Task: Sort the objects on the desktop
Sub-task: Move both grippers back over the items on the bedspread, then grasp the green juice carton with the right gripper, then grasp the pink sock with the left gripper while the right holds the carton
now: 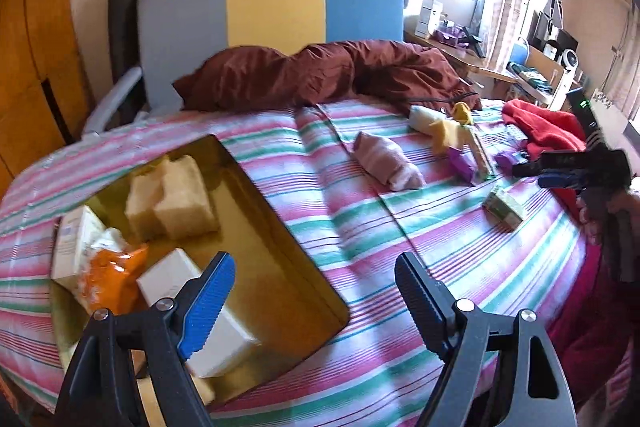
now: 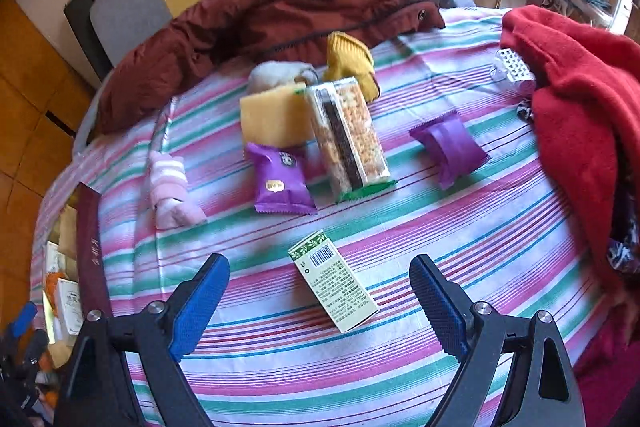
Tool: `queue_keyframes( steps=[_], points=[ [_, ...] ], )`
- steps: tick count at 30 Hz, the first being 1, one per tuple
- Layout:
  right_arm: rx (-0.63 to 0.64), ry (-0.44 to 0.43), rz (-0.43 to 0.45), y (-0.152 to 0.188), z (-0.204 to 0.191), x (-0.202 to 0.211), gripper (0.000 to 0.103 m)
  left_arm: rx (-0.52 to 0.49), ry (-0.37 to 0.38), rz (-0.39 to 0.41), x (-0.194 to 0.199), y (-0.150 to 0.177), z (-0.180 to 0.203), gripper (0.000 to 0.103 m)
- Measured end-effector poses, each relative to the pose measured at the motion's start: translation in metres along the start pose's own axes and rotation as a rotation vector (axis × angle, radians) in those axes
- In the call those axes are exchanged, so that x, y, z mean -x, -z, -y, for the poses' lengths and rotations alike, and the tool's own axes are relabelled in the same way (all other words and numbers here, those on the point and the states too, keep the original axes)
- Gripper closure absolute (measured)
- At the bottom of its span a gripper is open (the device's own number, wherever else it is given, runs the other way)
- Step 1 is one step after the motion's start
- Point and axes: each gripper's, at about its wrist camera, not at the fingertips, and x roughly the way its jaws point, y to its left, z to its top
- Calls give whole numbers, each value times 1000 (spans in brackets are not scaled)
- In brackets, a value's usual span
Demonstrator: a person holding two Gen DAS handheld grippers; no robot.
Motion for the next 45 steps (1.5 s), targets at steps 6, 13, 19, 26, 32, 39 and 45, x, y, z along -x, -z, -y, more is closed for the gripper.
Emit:
queue_keyframes(
  steps=[6,13,19,26,32,39,45],
  points=[
    [-5,28,-92,3,3,-22,11,18,71,-36,-15,-12,12,20],
    [40,93,-177,9,-4,-41,26,24,144,-96,-42,-30,32,24],
    [114,137,-244,15,-16,-55,52,77,193,-149,-68,-47,39,28],
    [184,157,-208,17,-27,-50,72,135,221,-215,-104,-71,45,36],
    [195,149,-195,19,-29,-44,72,188,215,-267,-148,-92,54,37],
    [208,151,-197,24,-30,-39,72,249,170,-312,-195,-107,55,36],
    [209,152,-199,27,-29,-35,72,275,153,-338,-224,-112,55,36]
  ],
)
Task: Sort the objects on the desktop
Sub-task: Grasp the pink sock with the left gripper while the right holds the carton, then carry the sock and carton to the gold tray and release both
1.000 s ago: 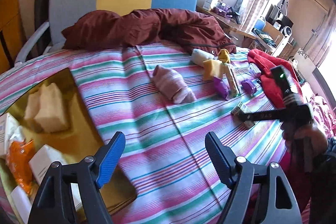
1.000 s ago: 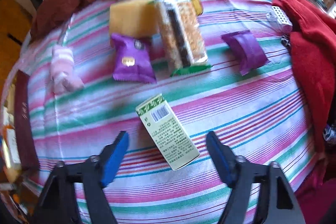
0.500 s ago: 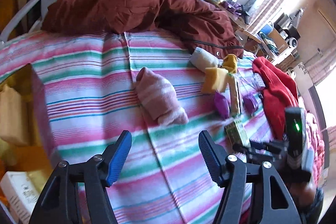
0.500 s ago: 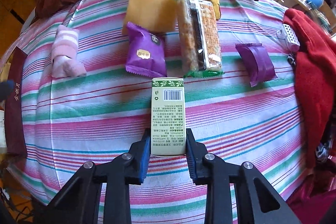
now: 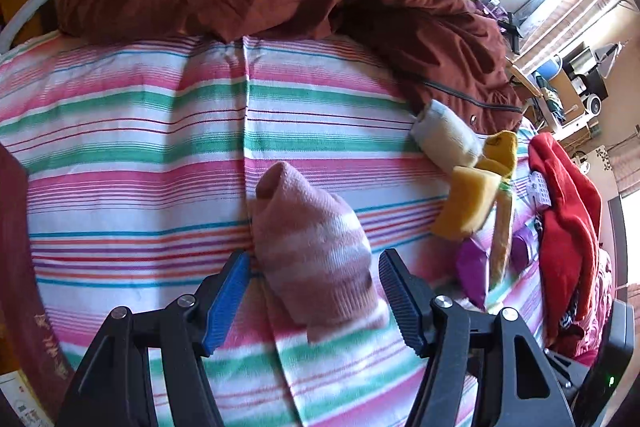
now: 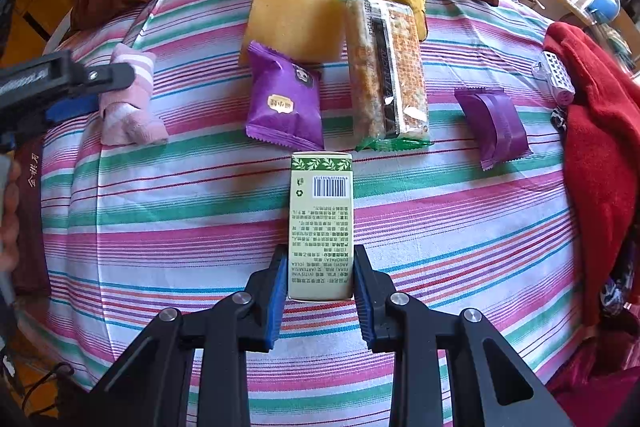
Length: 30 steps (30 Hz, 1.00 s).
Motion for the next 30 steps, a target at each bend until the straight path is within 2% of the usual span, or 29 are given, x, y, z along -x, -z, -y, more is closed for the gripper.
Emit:
queue_keyframes(
  steps=[5,7,12,14,15,22,24,27,30],
  points=[
    [0,12,-12,2,-1,0,72,-26,-11,16,-10,-4,6,36],
    [-5,17,-16,3,0,0,67,-47,-26,27,-12,-3,9,38],
    [-1,30,-19,6,0,2,64,-130,-71,87,-10,6,13,55],
    [18,27,-15,7,-2,4,65,-157,-81,100,-9,10,14,58],
    [33,26,-11,7,-5,5,72,-165,-78,105,-7,13,13,61],
    [96,-22,14,17,-28,16,73,-224,-28,147,26,36,18,63],
    [103,-51,36,24,-30,26,73,-230,-9,158,36,44,18,63],
    [141,-117,114,25,-48,46,73,-231,6,176,57,58,14,63],
    [203,-149,175,32,-87,64,73,-222,13,200,79,71,5,63]
  ],
)
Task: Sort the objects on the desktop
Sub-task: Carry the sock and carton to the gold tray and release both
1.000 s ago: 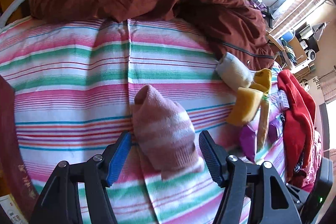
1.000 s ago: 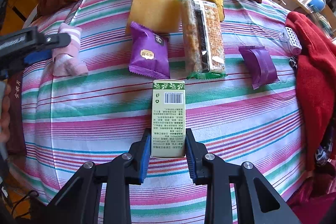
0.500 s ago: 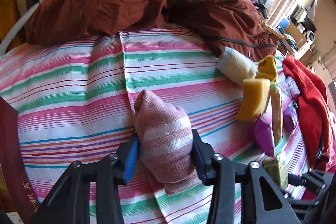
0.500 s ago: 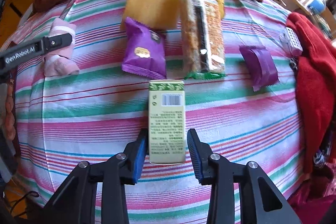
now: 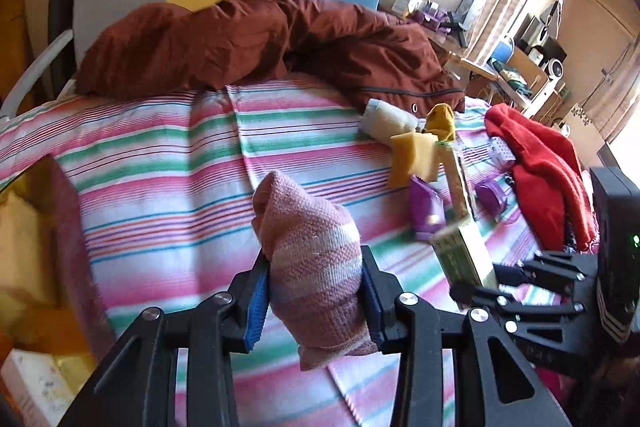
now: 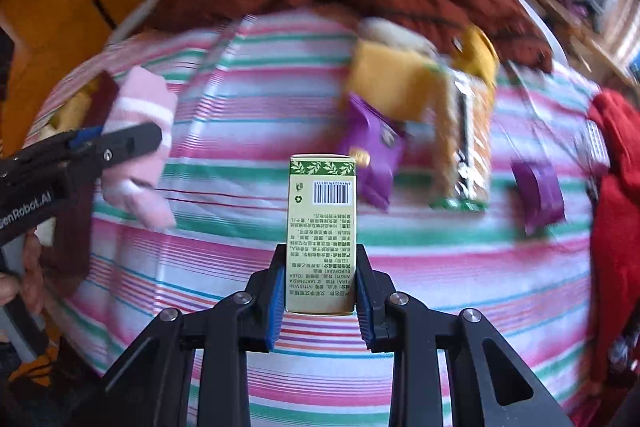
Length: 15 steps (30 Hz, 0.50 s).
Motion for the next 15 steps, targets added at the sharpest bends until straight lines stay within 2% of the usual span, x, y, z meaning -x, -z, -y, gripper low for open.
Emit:
queue_keyframes(
  steps=[3,4,6,11,13,15],
  points=[
    [36,-20,31,-18,13,0,73,2,-10,35,28,11,-9,63],
    [46,-21,38,-18,9,3,73,5,-14,46,35,15,-13,63],
    [57,-20,43,-14,31,2,73,21,-20,71,54,21,-23,63],
    [71,-11,49,-2,32,7,73,52,-49,123,91,36,-47,63],
    [89,-6,49,-6,35,-8,73,69,-64,137,105,44,-60,63],
    [117,2,52,-5,26,-6,73,89,-81,153,118,50,-74,63]
  ],
)
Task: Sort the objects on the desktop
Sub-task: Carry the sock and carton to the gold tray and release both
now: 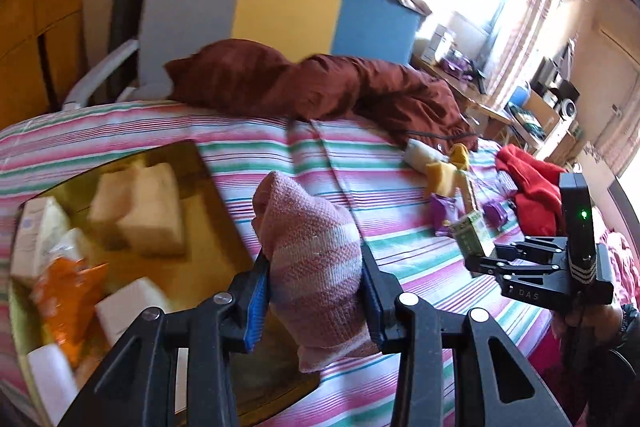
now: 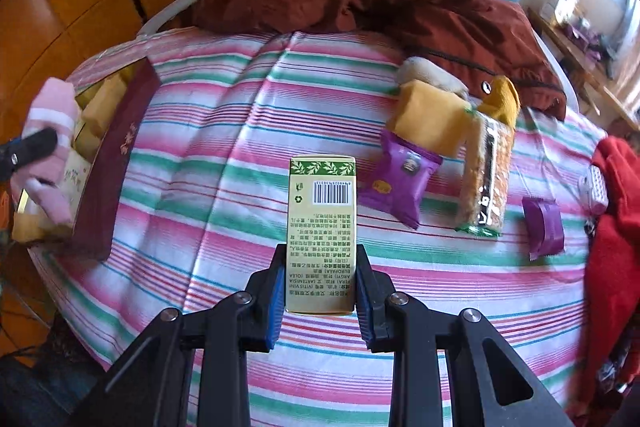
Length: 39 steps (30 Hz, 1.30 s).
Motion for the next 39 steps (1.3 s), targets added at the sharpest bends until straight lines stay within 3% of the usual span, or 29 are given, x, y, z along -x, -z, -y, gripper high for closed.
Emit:
queue_keyframes(
  steps=[4,9,15,25,29,30,32,39],
  points=[
    [42,-9,8,-9,-25,-2,73,45,-33,38,24,6,-29,63],
    [100,-83,62,-25,-67,10,73,109,-78,80,54,15,-69,63],
    [173,-224,117,-44,-134,23,73,185,-155,99,79,33,-117,62],
    [218,-430,109,-62,-228,14,73,288,-256,102,87,50,-178,61],
    [197,-510,85,-72,-260,1,70,335,-255,76,79,54,-194,44],
    [196,-535,76,-73,-265,-2,65,343,-246,64,76,55,-196,43],
    [203,-542,59,-72,-276,-9,57,355,-253,51,73,59,-199,43],
    [245,-502,14,-51,-282,-23,56,384,-293,83,82,69,-205,43]
  ],
)
